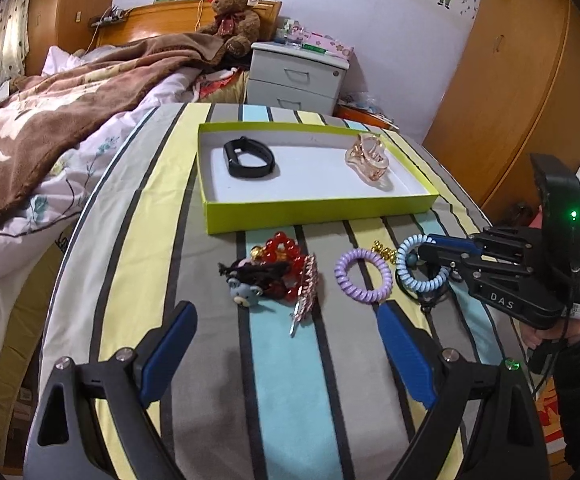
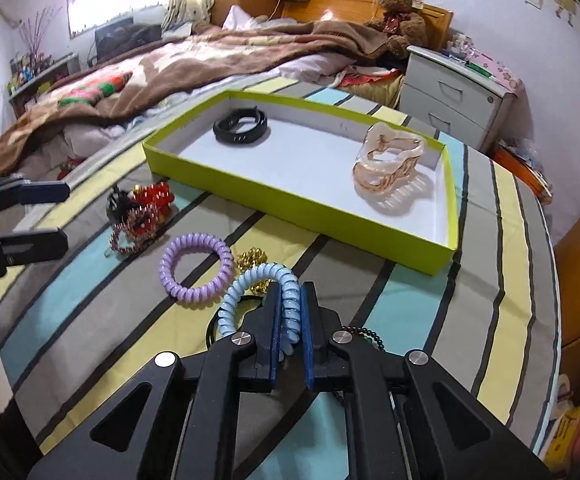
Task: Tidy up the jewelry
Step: 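Close the left tool on the pink beaded hairpin while the right tool holds the coil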
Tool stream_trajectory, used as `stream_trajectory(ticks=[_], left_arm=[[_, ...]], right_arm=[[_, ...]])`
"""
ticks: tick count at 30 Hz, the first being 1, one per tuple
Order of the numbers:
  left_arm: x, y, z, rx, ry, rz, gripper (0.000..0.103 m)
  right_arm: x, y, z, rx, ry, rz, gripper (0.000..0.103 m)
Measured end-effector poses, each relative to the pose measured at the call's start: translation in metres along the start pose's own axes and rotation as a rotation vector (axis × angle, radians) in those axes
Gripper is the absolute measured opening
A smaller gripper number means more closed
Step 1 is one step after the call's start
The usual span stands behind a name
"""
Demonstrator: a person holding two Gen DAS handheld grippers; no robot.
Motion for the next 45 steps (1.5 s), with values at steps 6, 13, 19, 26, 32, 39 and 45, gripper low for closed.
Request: stream_trajectory(ticks=[6, 13, 19, 26, 32, 39, 45], left_arm=[[-0.016, -0.007, 0.004, 0.004, -0.039, 0.019, 0.081], [-0.029, -0.021, 0.008, 0.010, -0.074, 0.109, 0.059], [-0.046, -0.036, 0.010, 0.032, -0.117, 0.126, 0.043], [-0.047, -0.047, 0.010, 0.047, -0.113, 0.173, 0.029], [-0.047, -0.054, 0.007, 0.063, -0.114, 0.180, 0.017], [-0.046, -0.050, 0.007, 0.053, -0.106, 0.159, 0.012], [-0.044, -0.042, 0.007, 0.032, -0.086, 0.128, 0.012]], right_arm=[[-0.011, 0.017, -0.003, -0.063, -0.080, 0.074, 0.009], [-0.018, 0.041, -0.008, -0.143, -0.133, 0.113, 0.009], [-0.021, 0.051, -0.012, -0.179, -0.153, 0.124, 0.009], [-0.025, 0.051, -0.016, -0.195, -0.163, 0.136, 0.009], [-0.026, 0.051, -0.018, -0.198, -0.172, 0.139, 0.009], [-0.026, 0.052, -0.019, -0.198, -0.174, 0.136, 0.009], [-0.026, 0.053, -0.021, -0.196, -0.183, 0.128, 0.009]])
Point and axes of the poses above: each gripper's, at about its wrist camera, not at the fingertips, and y roughly against the way its jaws point, x to its left, z to its top, the point moved 3 cm from there along -y, roughly the way its jaws point, and after that the axes turned 8 degrees about x, right-handed, at the moved point
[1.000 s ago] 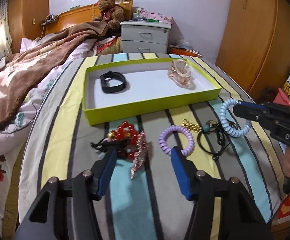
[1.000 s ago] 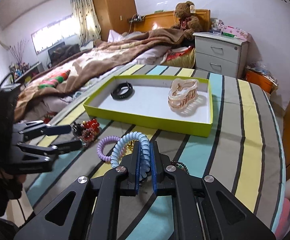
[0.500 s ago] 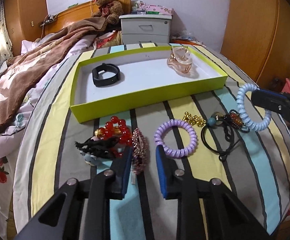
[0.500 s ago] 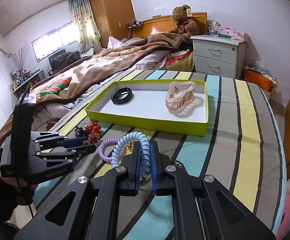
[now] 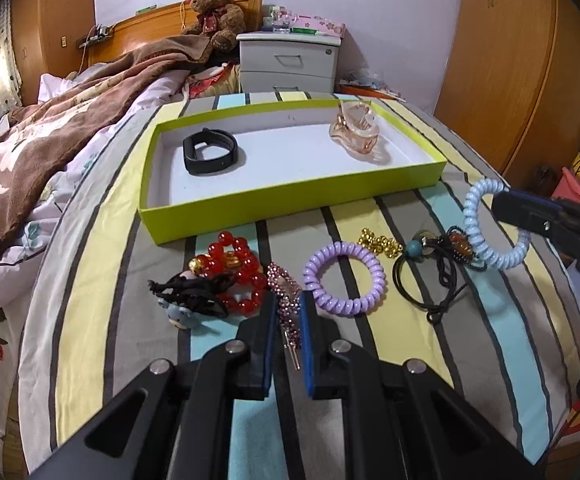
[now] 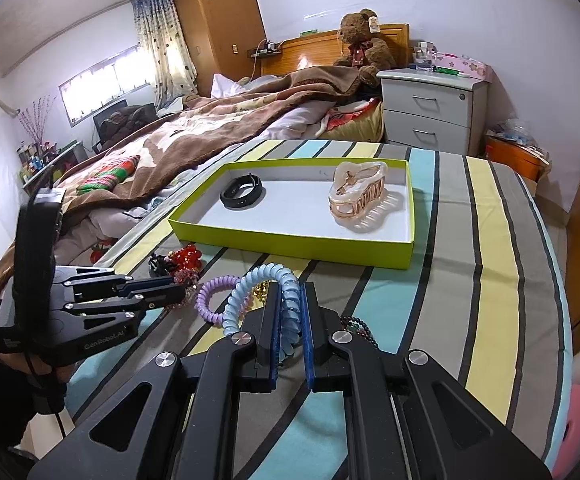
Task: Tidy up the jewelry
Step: 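Close the left tool on the pink beaded hairpin while the right tool holds the coil, then carry the hairpin and blue coil into the green box and open both tools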
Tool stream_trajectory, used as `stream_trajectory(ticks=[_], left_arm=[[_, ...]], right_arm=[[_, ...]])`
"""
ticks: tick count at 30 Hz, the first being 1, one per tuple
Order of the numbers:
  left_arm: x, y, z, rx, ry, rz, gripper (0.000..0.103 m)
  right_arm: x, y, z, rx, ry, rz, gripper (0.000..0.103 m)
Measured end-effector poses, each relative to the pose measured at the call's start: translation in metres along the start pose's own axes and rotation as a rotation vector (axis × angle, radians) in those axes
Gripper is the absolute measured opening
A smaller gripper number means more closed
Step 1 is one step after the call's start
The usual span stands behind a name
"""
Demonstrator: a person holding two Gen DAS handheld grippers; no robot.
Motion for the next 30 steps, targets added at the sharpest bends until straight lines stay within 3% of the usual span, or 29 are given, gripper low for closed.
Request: stream_trajectory(ticks=[10, 18, 30], left_arm=[[0.008, 0.019, 0.008, -0.036, 0.034, -0.044, 0.012], [0.023, 0.039, 0.037, -0.088, 0.048, -0.063, 0.012], [0.047, 0.021, 0.082, -0.088, 0.062, -0.078, 0.012]], right_arm=[[0.004, 0.007, 0.009, -0.015, -0.021, -0.027, 0.009], [0.006, 0.008, 0.043, -0.035, -0.025, -0.060, 0.009], [-0.009, -0.047, 0.111, 0.032, -0.073, -0.077, 0.009]])
Point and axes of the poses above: each gripper's, at about its wrist camera, not at the fingertips, and y roughly against the way its jaws point, x to its left, z to its top, the point moved 3 cm from there along -y, roughly the way its jaws point, and after that the axes turned 8 degrees about x, right-handed, at the moved point
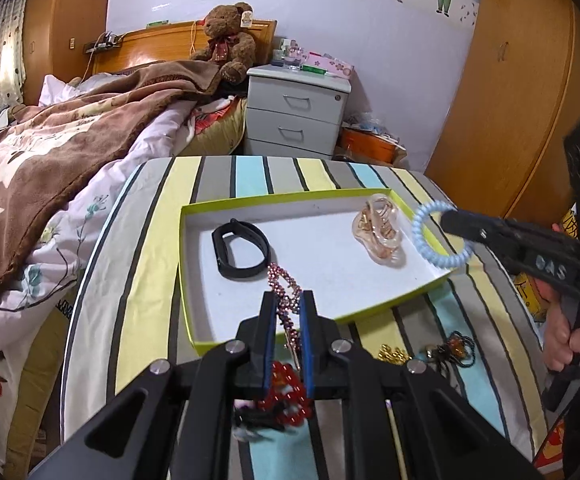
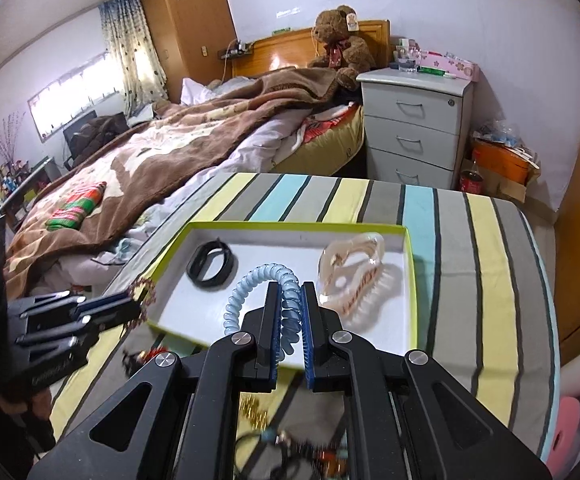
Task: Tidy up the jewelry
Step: 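Carry the hairpin and blue coil into the green box and open both tools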
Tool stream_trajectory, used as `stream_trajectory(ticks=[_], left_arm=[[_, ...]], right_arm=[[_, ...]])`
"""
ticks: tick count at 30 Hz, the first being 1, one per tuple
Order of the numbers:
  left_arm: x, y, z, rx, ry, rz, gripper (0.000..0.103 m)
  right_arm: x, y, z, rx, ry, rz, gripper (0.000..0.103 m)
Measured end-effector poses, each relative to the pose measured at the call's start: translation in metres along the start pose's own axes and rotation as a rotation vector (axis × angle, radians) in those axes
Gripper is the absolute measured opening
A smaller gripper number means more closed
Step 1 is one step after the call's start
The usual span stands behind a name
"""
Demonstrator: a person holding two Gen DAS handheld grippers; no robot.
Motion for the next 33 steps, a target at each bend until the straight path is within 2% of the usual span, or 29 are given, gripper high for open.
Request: stream_trajectory(ticks=[10, 18, 26, 33], left_arm=[[0.017, -0.038, 0.014, 0.049, 0.029, -0.018, 0.012], [0.015, -0.061, 0.012, 0.082, 0.008, -0.010, 0.012], [0.016, -0.074, 0.009, 0.104, -0.002, 0.015, 0.012], [0.020, -0.077, 0.009, 0.110, 0.019, 0.008, 0.012]], right_arm=[[0.003, -0.063, 0.035, 0.099, 0.016, -0.019, 0.009], [0.013, -0.105, 0.043, 0.181, 0.090, -0.067, 0.009], [0.015, -0.127, 0.042, 0.228, 0.138, -0.114, 0.009], [0.017, -0.138, 0.042, 0.247, 0.169, -0.146, 0.009]])
Point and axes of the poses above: each gripper's, at about its wrist camera, not at the fingertips, and y roughly against the way its jaws point, x to its left, z to its top, the point moved 3 cm from there along -y, roughly the way its jaws point, and after that the axes turned 8 degrees about x, right-handed, at the moved point
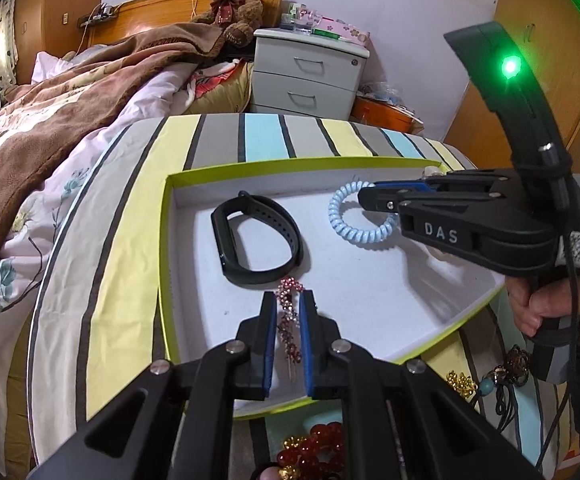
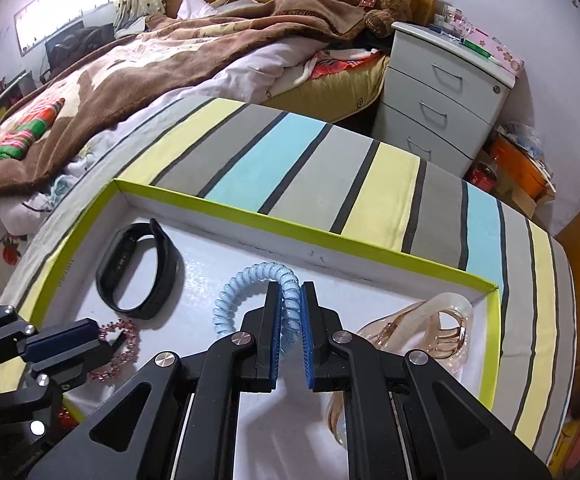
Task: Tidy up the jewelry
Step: 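Carry the hairpin and blue coil into the green box and open both tools, then lift both open tools out of the green box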
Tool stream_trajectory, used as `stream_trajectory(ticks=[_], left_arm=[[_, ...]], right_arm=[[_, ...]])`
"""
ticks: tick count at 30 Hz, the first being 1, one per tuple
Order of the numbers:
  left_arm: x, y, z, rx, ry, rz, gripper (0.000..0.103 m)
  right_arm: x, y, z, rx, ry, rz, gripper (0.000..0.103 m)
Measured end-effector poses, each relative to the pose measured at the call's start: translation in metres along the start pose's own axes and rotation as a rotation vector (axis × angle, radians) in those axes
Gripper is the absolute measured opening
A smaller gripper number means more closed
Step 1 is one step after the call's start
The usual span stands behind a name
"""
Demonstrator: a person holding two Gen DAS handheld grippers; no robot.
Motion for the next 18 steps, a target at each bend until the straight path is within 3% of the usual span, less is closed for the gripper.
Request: stream_trajectory(ticks=[12, 18], left_arm=[[0.005, -0.003, 0.002, 0.006, 0.031, -0.011, 0.014], [0.011, 0.000, 0.002, -0.003, 0.049, -0.010, 0.041]], right_arm=[[0.004, -0.003, 0.003, 0.001, 0.028, -0.048, 0.010], [0.004, 0.003, 0.003, -0.021, 0.019, -0.048, 0.018]])
Point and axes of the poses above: each gripper's, at about its wrist camera, not at the fingertips, and y roughly against the way its jaws point, x to its left, z to its top, the point moved 3 cm from there along -y, roughly the way its jaws point, and after that the axes turned 8 degrees about x, right-handed, at the moved point
